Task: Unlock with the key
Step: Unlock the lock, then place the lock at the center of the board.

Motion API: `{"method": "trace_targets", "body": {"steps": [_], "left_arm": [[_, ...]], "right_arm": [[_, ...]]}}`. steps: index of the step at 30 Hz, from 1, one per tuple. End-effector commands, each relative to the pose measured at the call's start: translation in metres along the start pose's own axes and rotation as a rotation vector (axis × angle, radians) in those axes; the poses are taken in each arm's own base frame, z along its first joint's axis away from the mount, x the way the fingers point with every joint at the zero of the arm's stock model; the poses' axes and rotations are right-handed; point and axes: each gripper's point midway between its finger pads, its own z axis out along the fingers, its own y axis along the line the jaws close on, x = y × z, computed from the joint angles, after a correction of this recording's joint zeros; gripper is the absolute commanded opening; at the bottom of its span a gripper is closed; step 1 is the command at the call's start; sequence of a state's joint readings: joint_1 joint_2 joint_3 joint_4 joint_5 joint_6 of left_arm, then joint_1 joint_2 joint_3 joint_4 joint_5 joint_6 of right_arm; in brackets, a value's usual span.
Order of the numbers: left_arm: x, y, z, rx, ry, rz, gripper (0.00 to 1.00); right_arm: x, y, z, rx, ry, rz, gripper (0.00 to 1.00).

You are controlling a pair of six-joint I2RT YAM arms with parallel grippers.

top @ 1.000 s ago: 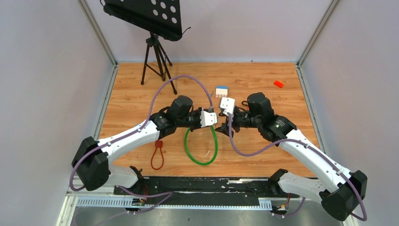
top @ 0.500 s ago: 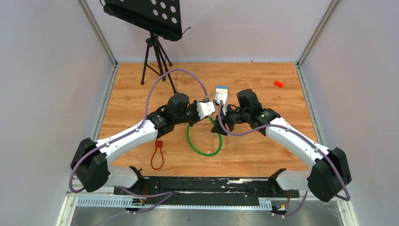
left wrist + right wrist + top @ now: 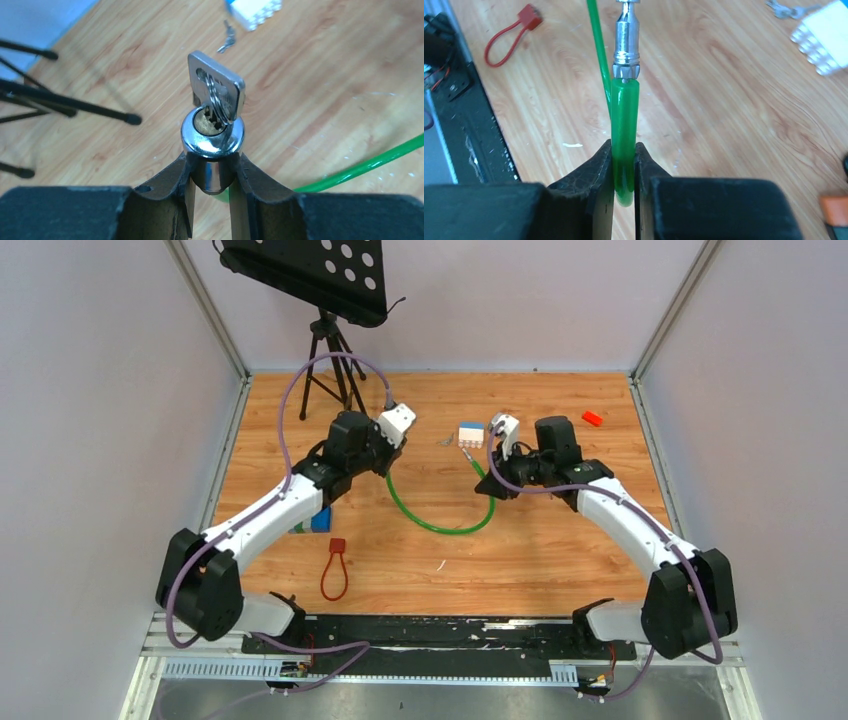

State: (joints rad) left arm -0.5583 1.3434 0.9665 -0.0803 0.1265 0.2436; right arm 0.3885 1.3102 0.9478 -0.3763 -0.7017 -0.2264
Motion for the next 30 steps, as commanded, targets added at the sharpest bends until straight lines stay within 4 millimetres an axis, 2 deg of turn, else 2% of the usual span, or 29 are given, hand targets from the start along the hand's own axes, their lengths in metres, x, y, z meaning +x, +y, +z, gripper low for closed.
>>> {"method": "trace_targets", "body": {"steps": [1,6,10,13,16,19,22,30], "left_arm": [[-0.009,0.033,0.016,-0.115,0.033,-0.130,0.00],[0.033,0.052,0.039,-0.149,0.214,-0.218,0.00],[0.065,0.067,0.045,-0.150,0.295,-0.336,0.00],[0.082,0.079,0.048,-0.152,0.336,-0.396,0.00],[0.099,0.083,0.051,-0.141,0.384,-0.438,0.00],[0.113,0.082,0.051,-0.136,0.415,-0.476,0.00],[0.124,0.083,0.047,-0.144,0.433,-0.488,0.04],[0.149,0.090,0.040,-0.161,0.476,-0.516,0.14]], "right_arm": [[-0.003,-0.037,-0.001,0.100,-0.004,0.098,0.04],[0.020,-0.085,0.010,0.195,0.084,0.236,0.11],[0.035,-0.127,0.019,0.247,0.119,0.333,0.13],[0.041,-0.151,0.026,0.268,0.130,0.397,0.13],[0.046,-0.172,0.035,0.292,0.153,0.430,0.13],[0.055,-0.189,0.042,0.312,0.175,0.463,0.15],[0.063,-0.203,0.049,0.322,0.190,0.495,0.18],[0.069,-0.225,0.055,0.348,0.197,0.511,0.25]]}}
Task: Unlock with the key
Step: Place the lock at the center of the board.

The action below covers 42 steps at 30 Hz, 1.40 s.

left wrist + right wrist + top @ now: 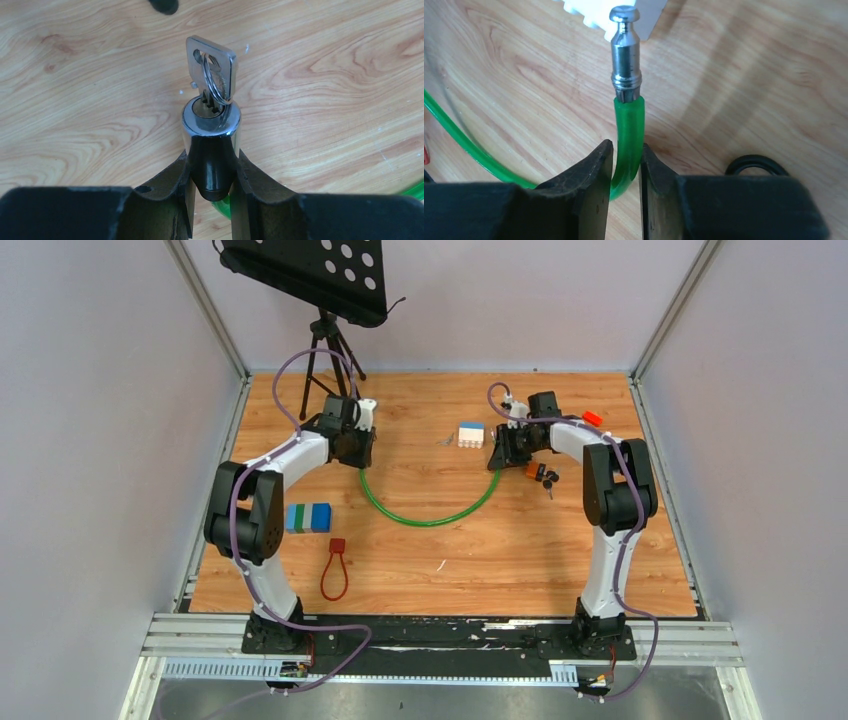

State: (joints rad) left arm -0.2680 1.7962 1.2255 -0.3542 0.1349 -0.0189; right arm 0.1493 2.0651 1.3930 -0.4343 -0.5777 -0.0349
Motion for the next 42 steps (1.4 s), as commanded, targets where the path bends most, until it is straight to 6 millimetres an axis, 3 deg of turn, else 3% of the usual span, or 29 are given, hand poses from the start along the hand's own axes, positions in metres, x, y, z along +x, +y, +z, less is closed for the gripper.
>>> {"method": "trace_targets", "body": {"steps": [1,10,17,23,27,34,42], "left_arm": [[0.009,0.012,0.001,-0.015,0.010,-0.017,0.16],[0.019,0.019,0.007,-0.027,0.040,-0.025,0.32],[0.002,0.026,0.009,-0.052,0.004,-0.033,0.49],[-0.013,0.030,0.004,-0.055,-0.037,-0.042,0.69],[-0.028,0.034,-0.013,-0.066,-0.107,-0.024,0.77],[-0.046,0.030,-0.062,-0.065,-0.238,0.073,0.92],[-0.035,0.014,-0.104,-0.023,-0.311,0.200,0.95]], "right_arm": [[-0.020,-0.022,-0.001,0.084,-0.043,-0.035,0.26],[-0.030,-0.017,-0.015,0.101,-0.075,-0.078,0.39],[-0.058,-0.003,-0.040,0.108,-0.144,-0.156,0.52],[-0.081,0.031,-0.063,0.034,-0.232,-0.233,0.58],[-0.087,0.065,-0.066,-0.028,-0.256,-0.330,0.58],[-0.085,0.117,-0.029,-0.040,-0.209,-0.522,0.57],[-0.089,0.124,0.033,-0.035,-0.132,-0.533,0.56]]}}
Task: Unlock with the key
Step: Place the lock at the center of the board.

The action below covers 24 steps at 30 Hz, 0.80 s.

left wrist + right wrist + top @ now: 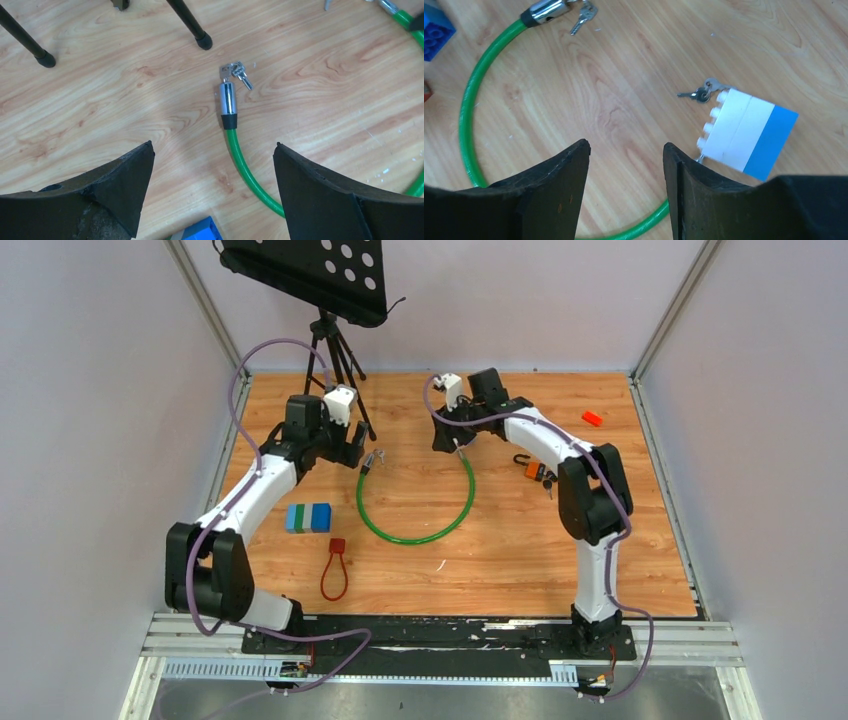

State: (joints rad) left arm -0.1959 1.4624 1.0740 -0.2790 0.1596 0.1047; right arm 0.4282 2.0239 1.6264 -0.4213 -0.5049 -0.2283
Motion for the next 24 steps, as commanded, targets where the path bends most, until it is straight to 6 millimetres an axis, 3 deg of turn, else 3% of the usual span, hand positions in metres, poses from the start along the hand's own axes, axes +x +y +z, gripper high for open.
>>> {"method": "trace_targets", "body": {"steps": [1,12,24], "left_arm": [[-0.006,-0.006,-0.020,0.040,-0.059,0.094,0.95],[0.000,-0.017,-0.037,0.080,-0.073,0.124,0.95],[0.001,-0.019,-0.035,0.096,-0.072,0.123,0.96]], "right_arm": [[-0.001,-0.022,0.026,0.049,0.028,-0.002,0.56],[0.012,-0.049,0.064,0.086,0.080,0.026,0.54],[0.005,-0.076,0.077,0.181,0.065,-0.010,0.50]]}}
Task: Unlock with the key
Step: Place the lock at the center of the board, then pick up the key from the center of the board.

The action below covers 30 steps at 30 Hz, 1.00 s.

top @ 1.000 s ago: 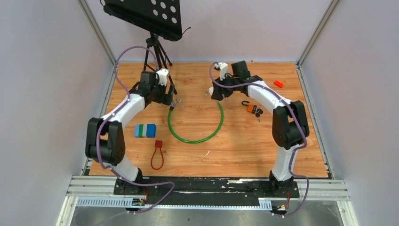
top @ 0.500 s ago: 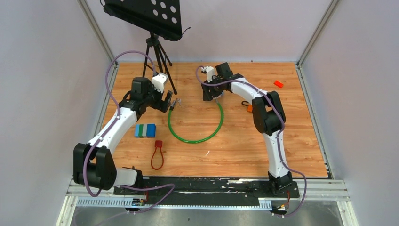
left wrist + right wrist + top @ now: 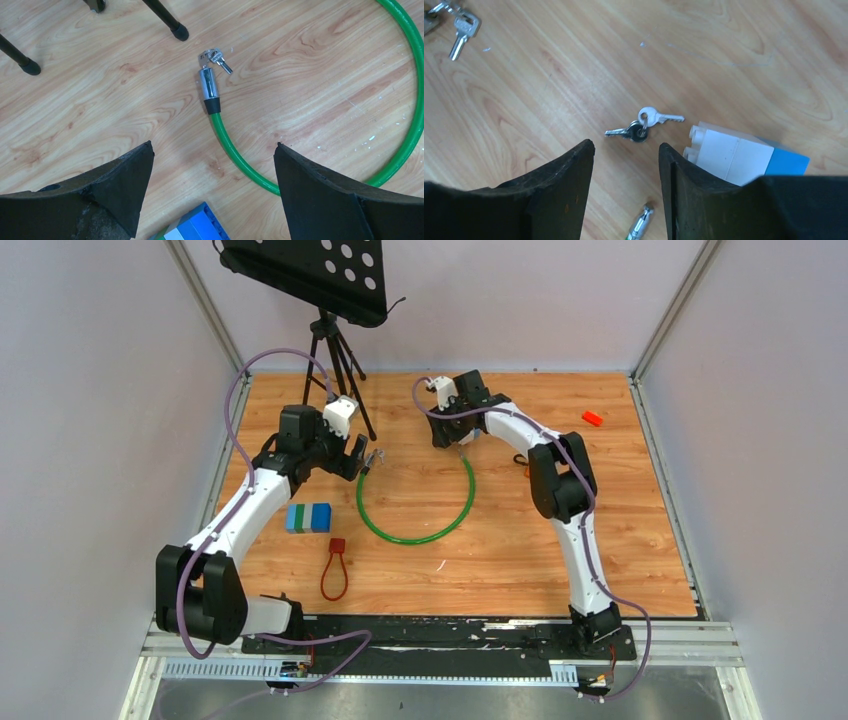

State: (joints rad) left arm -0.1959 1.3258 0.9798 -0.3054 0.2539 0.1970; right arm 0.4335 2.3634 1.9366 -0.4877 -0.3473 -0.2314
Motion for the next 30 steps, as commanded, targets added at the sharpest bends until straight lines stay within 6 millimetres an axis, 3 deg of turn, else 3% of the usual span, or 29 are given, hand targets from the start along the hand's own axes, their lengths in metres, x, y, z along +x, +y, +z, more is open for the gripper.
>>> {"method": "trace_targets", "body": {"steps": [1,19,30], "left_arm": [[-0.009,0.000,-0.007,0.005,-0.038,0.031,0.96],[-0.007,0.000,-0.007,0.006,-0.035,0.033,0.96],[-0.007,0.000,-0.008,0.006,-0.034,0.035,0.97]], "right_arm": [[-0.025,-0.012,0.004,0.048,-0.056,-0.036,0.50],[-0.022,-0.013,0.014,0.040,-0.047,-0.022,0.28],[-0.022,-0.012,0.018,0.044,-0.043,-0.022,0.24]]}}
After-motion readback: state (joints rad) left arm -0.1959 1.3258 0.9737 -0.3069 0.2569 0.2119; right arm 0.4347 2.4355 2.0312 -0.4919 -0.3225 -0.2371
